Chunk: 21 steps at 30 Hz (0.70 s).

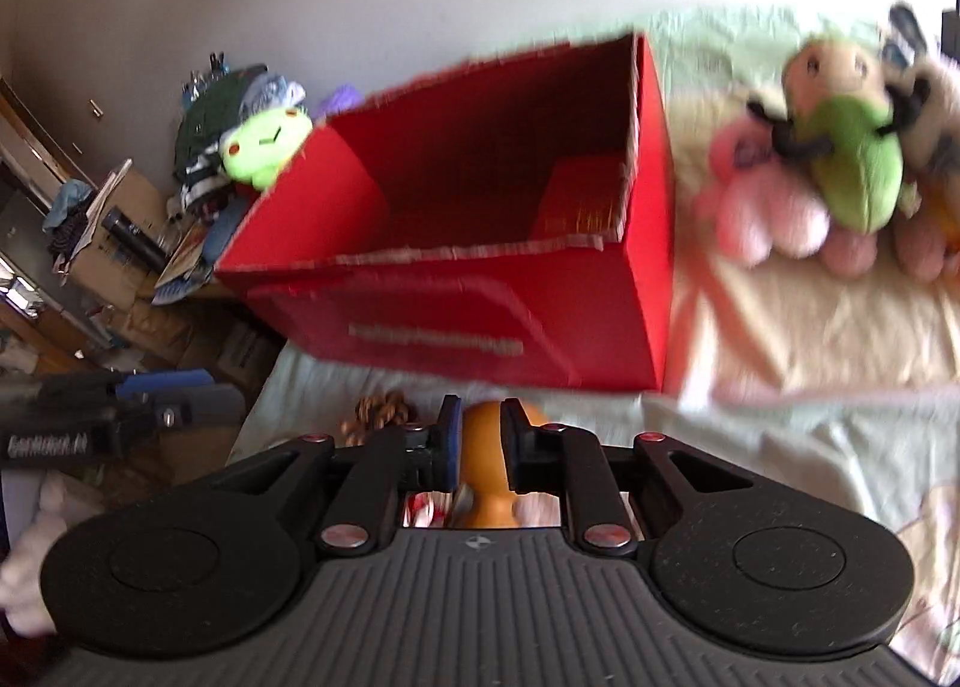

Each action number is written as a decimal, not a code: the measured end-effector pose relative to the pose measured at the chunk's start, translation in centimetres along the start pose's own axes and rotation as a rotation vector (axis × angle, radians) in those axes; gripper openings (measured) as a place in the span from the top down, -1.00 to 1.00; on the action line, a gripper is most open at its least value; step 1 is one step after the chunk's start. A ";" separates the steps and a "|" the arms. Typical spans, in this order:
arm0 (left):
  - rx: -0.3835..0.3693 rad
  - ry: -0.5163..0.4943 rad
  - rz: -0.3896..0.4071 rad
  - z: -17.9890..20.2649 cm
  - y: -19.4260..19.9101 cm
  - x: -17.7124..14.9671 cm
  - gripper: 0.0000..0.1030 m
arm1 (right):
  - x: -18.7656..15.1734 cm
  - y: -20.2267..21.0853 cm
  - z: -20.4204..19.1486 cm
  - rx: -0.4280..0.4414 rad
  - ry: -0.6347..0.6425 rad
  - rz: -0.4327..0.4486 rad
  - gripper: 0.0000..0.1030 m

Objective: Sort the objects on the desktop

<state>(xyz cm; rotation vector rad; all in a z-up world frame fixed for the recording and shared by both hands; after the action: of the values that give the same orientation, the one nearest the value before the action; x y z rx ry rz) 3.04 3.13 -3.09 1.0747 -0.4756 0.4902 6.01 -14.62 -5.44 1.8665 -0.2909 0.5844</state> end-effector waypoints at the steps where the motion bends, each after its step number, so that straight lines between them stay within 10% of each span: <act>1: -0.024 -0.003 -0.013 1.2 -0.6 -0.7 -0.01 | -0.5 -0.2 0.2 0.012 0.005 -0.032 0.65; 11: -0.095 -0.003 -0.137 7.0 -7.3 -5.5 0.37 | -2.7 -1.0 2.4 0.121 -0.007 -0.179 0.55; 21: 0.024 -0.036 -0.184 6.5 -11.0 -6.1 0.37 | -2.7 -1.4 2.4 0.197 0.017 -0.217 0.47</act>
<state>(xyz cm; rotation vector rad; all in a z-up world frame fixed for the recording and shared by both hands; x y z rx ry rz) 3.82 -7.98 -11.81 1.1399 -0.3986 0.3150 5.01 -16.55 -8.59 2.0487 -0.0181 0.4937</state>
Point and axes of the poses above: each gripper's, at about its wrist camera, not at the fingertips, and y roughly against the way its jaws point, z to its right, x to its top, the point moved 10 cm from there along -y, roughly the way its jaws point, and after that the axes turned 14 degrees about -x, right-handed, at the moved point
